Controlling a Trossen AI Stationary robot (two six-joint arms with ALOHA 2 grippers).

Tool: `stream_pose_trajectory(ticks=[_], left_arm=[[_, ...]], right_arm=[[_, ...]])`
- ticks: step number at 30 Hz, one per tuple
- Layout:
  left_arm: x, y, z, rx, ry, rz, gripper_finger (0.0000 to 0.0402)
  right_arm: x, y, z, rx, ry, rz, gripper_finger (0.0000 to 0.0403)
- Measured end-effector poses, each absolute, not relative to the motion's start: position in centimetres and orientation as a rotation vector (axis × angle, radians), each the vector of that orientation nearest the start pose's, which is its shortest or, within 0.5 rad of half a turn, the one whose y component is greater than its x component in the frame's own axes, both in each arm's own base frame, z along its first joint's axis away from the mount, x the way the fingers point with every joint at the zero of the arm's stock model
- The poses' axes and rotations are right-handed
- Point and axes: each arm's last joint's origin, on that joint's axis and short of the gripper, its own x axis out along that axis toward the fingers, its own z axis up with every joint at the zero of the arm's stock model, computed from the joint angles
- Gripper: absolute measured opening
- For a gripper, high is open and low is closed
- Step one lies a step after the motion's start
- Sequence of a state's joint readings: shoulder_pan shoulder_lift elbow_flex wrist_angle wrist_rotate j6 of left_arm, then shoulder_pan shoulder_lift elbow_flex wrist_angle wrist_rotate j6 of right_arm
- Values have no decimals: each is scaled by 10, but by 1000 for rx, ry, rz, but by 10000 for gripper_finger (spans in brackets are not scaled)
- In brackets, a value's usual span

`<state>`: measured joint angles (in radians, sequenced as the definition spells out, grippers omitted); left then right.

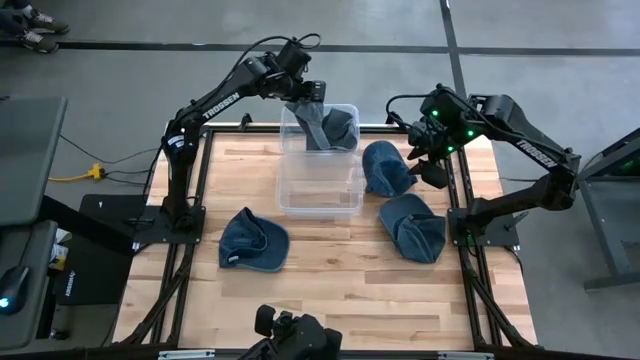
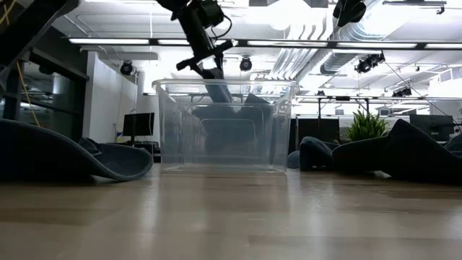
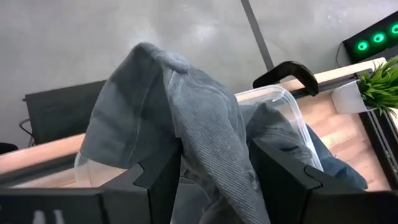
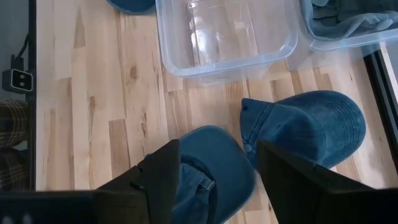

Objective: Pick & Place hat
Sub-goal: Put the gray cap into the top transparent bin

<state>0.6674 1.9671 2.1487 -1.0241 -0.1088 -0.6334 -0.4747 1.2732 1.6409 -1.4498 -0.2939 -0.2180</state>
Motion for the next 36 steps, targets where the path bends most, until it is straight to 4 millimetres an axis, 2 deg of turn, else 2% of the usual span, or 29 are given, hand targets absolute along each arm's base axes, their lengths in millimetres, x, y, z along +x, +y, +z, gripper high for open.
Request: stream_pose_trajectory(ticks=[3,5,7,10,12,19,28,36], left_arm=[[326,260,379,-808,570,962,180],[327,260,379,-809,569,955,158],[329,258,380,-804,563,930,119],[330,258,381,-785,567,890,34],[331,257,381,-783,575,851,13],[342,248,388,-693,564,719,4],[339,219,437,-462,541,639,2],[347,190,427,-62,798,669,1]], right_arm=[[177,-81,416,207,1010,-52,206],[177,-81,416,207,1010,-52,206],[177,-81,416,207,1010,-52,206],[177,-81,416,207,1010,-52,206],[177,-81,416,207,1010,-52,206],[177,-82,416,200,1010,-49,206],[177,-82,416,200,1009,-49,206],[178,-82,416,191,1002,-52,206]])
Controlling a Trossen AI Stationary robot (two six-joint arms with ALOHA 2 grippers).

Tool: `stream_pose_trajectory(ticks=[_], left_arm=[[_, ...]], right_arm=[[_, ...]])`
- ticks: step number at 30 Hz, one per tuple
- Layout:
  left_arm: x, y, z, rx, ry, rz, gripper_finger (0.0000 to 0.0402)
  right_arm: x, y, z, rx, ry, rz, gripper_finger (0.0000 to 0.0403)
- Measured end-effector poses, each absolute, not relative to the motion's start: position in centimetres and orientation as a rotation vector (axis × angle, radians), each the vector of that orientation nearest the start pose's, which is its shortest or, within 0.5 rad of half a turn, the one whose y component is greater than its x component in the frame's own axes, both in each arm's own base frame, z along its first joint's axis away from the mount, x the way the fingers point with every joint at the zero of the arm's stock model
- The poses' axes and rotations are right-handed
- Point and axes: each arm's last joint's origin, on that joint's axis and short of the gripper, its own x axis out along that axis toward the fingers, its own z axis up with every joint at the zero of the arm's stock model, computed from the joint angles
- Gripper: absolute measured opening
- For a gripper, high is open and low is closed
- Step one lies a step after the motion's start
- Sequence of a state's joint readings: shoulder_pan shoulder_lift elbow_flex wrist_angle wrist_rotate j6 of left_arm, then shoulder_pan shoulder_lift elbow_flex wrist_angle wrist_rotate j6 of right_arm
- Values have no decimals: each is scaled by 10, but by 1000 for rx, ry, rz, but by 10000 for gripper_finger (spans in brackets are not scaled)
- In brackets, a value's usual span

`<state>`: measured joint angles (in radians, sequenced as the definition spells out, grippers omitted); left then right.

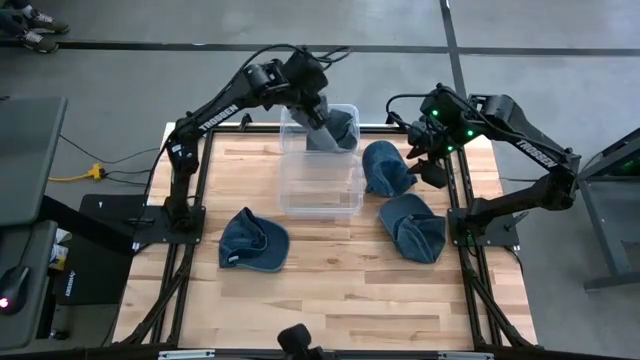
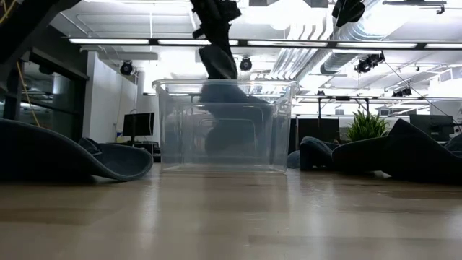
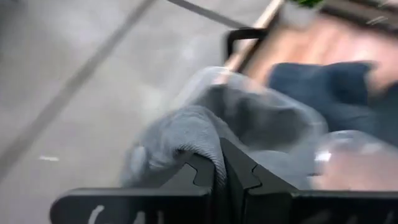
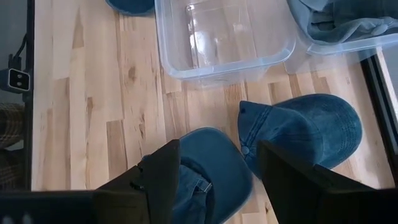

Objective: Pick & Place hat
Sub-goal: Put the gray cap into the top transparent bin

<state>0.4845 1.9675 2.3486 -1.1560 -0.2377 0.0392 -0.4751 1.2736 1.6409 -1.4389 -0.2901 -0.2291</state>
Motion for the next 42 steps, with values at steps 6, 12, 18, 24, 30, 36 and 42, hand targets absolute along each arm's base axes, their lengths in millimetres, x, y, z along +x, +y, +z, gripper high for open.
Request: stream_pose_trajectory(ticks=[6,12,18,24,30,36,42], left_arm=[[364,171,420,176,880,782,1],[368,166,427,266,845,846,0],[364,172,428,363,904,863,0],[369,172,423,539,1003,779,0],[389,174,395,697,1160,683,0],[410,174,368,813,1262,653,0],[422,180,346,878,1355,648,0]], right_arm=[[178,-82,416,207,994,-64,206],[179,-83,416,251,992,-88,206],[179,-83,417,294,987,-113,206],[181,-84,418,312,955,-132,206],[181,-86,418,311,961,-212,206],[181,-87,418,311,967,-251,206],[181,-87,418,324,967,-277,206]])
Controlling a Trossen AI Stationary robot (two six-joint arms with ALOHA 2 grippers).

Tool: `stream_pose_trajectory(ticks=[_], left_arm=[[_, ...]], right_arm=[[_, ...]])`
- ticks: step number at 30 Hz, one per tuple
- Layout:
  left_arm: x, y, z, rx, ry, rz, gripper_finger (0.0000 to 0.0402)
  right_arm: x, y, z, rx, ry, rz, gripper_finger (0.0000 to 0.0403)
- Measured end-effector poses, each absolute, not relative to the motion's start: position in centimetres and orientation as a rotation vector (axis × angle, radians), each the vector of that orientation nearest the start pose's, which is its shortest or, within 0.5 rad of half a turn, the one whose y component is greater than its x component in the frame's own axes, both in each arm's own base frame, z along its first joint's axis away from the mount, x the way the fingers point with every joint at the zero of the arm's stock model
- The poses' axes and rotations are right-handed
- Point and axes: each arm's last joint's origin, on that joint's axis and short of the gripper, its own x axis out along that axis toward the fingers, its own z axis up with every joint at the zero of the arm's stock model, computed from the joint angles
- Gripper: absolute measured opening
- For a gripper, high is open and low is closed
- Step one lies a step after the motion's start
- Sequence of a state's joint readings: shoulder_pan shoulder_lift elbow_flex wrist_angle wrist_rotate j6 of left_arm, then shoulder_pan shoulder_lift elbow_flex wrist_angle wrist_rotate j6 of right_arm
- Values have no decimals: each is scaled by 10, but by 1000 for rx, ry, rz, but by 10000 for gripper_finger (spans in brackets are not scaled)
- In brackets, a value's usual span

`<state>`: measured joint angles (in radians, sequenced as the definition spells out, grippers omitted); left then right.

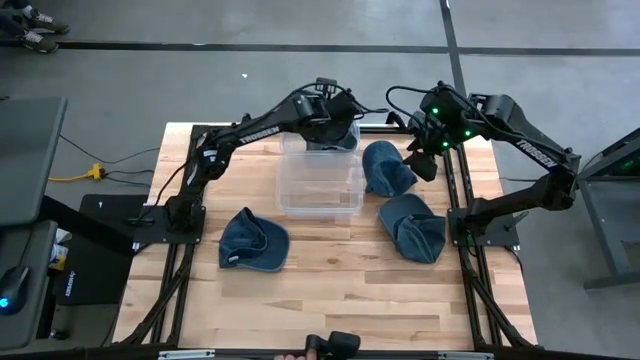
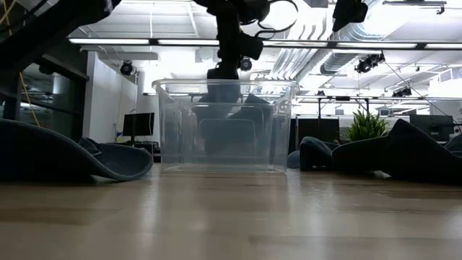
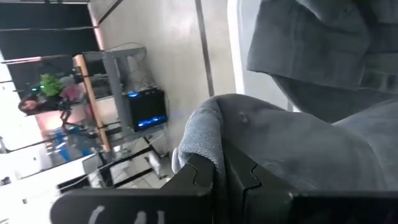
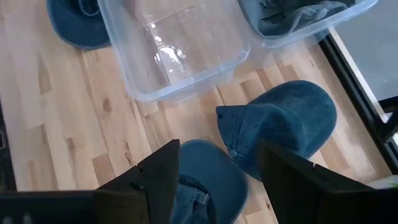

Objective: Pick & Place hat
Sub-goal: Put the gray cap into the top transparent bin

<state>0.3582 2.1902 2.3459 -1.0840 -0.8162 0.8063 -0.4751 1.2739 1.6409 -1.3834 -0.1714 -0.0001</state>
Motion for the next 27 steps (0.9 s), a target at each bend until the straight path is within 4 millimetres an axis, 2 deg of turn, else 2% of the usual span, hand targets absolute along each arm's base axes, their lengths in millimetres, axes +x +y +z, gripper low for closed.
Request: stream_pose_trajectory(ticks=[10,13,18,23,27], left_arm=[[436,156,343,745,1185,431,0],[437,154,343,738,1174,423,0],[440,155,329,630,1186,378,3],[440,156,323,575,1180,382,5],[440,154,316,516,1180,294,4]], right_arm=[[181,-88,418,321,968,-282,206],[181,-88,418,318,969,-280,206],[181,-87,418,318,969,-280,206],[181,-88,418,318,969,-280,206],[181,-87,418,318,969,-280,206]])
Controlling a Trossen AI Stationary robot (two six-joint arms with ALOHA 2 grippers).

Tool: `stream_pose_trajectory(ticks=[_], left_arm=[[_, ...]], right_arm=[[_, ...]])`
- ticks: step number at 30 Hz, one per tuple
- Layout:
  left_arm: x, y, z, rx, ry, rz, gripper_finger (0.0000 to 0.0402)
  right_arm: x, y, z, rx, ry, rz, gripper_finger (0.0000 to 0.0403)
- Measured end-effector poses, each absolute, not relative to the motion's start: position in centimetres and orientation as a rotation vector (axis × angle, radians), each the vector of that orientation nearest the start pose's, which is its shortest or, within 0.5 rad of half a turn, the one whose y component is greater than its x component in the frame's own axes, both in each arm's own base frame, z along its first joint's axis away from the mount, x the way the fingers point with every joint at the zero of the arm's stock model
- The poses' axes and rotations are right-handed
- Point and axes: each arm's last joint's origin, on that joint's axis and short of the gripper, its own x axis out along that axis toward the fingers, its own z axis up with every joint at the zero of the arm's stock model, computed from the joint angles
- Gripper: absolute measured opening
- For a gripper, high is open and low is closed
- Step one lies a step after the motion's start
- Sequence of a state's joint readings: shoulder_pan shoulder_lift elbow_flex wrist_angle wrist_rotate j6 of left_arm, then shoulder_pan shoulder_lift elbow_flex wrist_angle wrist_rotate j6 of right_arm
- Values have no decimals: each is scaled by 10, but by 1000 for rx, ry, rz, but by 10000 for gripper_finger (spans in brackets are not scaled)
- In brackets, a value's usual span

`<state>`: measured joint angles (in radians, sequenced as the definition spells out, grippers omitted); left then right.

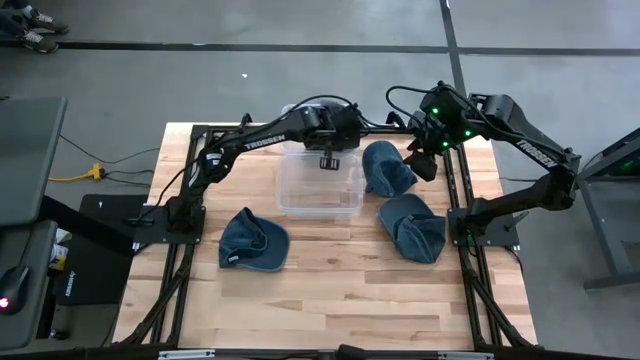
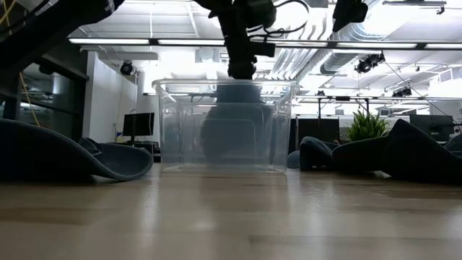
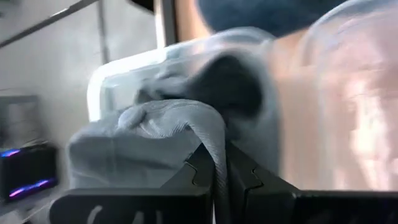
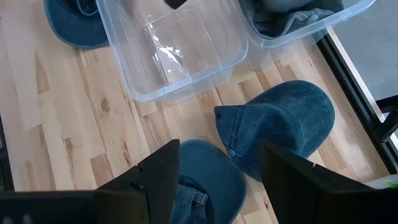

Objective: Pick & Place hat
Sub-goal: Put the gray cap into the top transparent bin

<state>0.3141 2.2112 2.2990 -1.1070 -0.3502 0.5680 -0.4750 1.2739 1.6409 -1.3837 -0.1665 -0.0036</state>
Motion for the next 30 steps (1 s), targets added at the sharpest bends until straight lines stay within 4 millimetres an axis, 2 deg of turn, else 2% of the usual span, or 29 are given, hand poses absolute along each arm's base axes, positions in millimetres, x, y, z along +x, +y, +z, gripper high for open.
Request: stream_pose_trajectory(ticks=[4,8,11,15,24,30], left_arm=[[441,151,309,462,1171,224,4],[442,152,309,427,1157,274,10],[443,153,309,427,1144,292,30],[445,153,311,437,1123,299,81],[441,154,309,452,1174,325,233],[440,155,334,478,1112,411,277]], right_arm=[[181,-88,418,318,969,-280,206],[181,-88,418,319,969,-280,206],[181,-87,418,319,969,-280,206],[181,-87,418,321,968,-280,206],[180,-87,418,324,970,-282,206],[180,-87,418,321,971,-280,206]])
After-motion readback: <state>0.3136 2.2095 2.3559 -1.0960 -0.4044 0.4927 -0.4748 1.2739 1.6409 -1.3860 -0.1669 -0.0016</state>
